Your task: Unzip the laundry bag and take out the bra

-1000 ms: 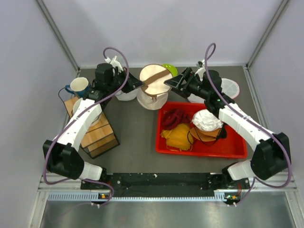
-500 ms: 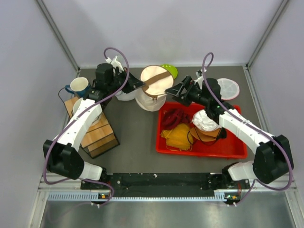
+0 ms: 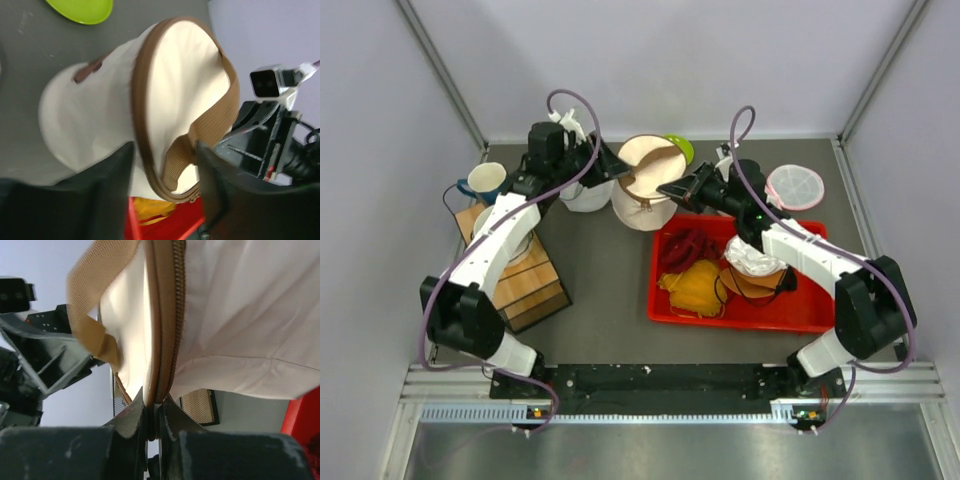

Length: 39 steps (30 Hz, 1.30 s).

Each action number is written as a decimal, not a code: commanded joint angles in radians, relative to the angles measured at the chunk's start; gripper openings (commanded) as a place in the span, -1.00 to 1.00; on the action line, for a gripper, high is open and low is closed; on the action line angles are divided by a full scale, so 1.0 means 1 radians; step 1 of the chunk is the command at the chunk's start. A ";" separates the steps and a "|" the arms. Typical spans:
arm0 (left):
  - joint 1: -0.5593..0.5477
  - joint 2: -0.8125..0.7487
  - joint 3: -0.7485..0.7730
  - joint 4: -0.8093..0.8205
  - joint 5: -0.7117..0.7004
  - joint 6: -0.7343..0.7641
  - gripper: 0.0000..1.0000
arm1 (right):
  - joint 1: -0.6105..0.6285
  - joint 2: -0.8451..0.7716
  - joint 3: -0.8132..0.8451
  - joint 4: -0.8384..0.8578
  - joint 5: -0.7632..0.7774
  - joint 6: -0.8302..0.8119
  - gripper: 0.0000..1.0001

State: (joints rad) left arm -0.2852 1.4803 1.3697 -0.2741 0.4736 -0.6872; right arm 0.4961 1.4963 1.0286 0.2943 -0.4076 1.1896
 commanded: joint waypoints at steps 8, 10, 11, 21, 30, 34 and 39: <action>-0.133 -0.161 0.111 -0.244 -0.432 0.271 0.76 | 0.009 0.081 0.188 -0.035 0.131 0.162 -1.00; -0.181 -0.184 0.072 -0.270 -0.452 0.282 0.48 | 0.007 0.088 0.221 -0.064 0.145 0.165 -1.00; -0.222 -0.184 0.065 -0.284 -0.464 0.285 0.40 | 0.007 0.088 0.228 -0.064 0.160 0.162 -1.00; -0.367 -0.103 0.094 -0.294 -0.644 0.311 -0.04 | -0.004 0.085 0.252 -0.086 0.161 0.142 -1.00; -0.364 -0.011 0.164 -0.241 -0.693 0.324 -0.11 | -0.010 0.070 0.240 -0.078 0.159 0.142 -1.00; -0.362 0.014 0.196 -0.229 -0.696 0.331 -0.14 | -0.011 0.064 0.231 -0.067 0.156 0.142 -1.00; -0.361 0.054 0.247 -0.241 -0.719 0.336 -0.16 | -0.016 0.067 0.228 -0.055 0.139 0.148 -1.00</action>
State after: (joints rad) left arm -0.6491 1.5150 1.5505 -0.5648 -0.2054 -0.3641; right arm 0.4877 1.5974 1.2270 0.1486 -0.2554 1.3293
